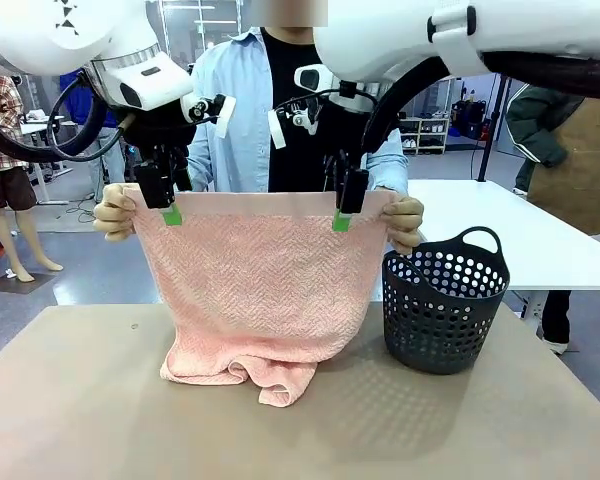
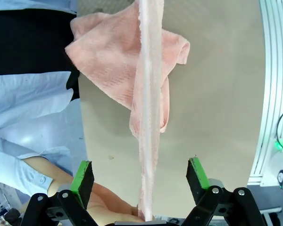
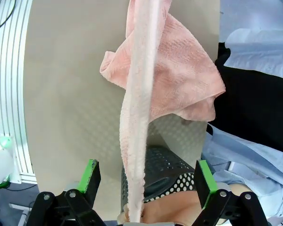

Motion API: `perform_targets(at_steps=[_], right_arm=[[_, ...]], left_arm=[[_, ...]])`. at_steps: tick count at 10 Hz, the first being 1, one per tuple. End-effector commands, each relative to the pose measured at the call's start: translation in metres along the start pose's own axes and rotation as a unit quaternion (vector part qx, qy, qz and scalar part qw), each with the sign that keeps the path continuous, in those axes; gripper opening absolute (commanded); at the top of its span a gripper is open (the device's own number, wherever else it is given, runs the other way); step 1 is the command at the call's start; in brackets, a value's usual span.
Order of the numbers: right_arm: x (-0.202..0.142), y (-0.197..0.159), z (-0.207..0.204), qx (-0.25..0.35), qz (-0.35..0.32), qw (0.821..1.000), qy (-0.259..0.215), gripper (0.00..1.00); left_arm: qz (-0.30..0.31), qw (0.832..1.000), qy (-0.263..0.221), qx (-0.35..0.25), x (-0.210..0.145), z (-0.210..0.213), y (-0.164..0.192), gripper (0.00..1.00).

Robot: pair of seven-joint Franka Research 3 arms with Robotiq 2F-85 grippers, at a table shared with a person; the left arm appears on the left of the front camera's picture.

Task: Fold the towel.
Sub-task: Grab the top end of the 100 cm Hotel Towel extended by the human.

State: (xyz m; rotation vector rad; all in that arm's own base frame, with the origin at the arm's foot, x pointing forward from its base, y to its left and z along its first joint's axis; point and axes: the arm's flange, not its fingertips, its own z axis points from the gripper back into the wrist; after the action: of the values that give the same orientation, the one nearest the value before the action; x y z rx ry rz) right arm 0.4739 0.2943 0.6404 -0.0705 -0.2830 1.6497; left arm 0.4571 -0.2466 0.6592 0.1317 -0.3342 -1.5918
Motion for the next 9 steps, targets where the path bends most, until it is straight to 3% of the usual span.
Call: perform_targets(at_steps=[1,2,3,4,5,6,9], right_arm=[[0.002,-0.003,0.002,-0.007,-0.015,1.0,0.007,1.0],[0.003,-0.003,-0.001,-0.002,-0.014,1.0,0.009,1.0],[0.003,-0.002,-0.003,0.003,-0.015,1.0,0.018,0.9],[0.004,-0.004,-0.004,0.004,-0.018,0.999,0.026,0.51],[0.003,-0.003,-0.004,0.008,-0.02,0.999,0.026,0.31],[0.003,-0.003,-0.004,0.01,-0.022,0.999,0.026,0.0],[0.003,-0.004,-0.009,0.017,-0.022,0.999,0.028,0.04]], left_arm=[[0.015,1.0,0.015,0.016,-0.005,-0.009,0.003,1.0],[0.022,0.999,0.021,0.016,-0.006,-0.012,0.006,0.67],[0.026,0.999,0.027,0.011,-0.007,-0.015,0.007,0.41],[0.026,0.999,0.033,0.014,-0.008,-0.018,0.01,0.08],[0.028,0.999,0.035,0.012,-0.008,-0.019,0.01,0.0],[0.03,0.999,0.029,0.005,-0.009,-0.018,0.01,0.0],[0.036,0.999,0.029,-0.006,-0.01,-0.02,0.01,0.0]])
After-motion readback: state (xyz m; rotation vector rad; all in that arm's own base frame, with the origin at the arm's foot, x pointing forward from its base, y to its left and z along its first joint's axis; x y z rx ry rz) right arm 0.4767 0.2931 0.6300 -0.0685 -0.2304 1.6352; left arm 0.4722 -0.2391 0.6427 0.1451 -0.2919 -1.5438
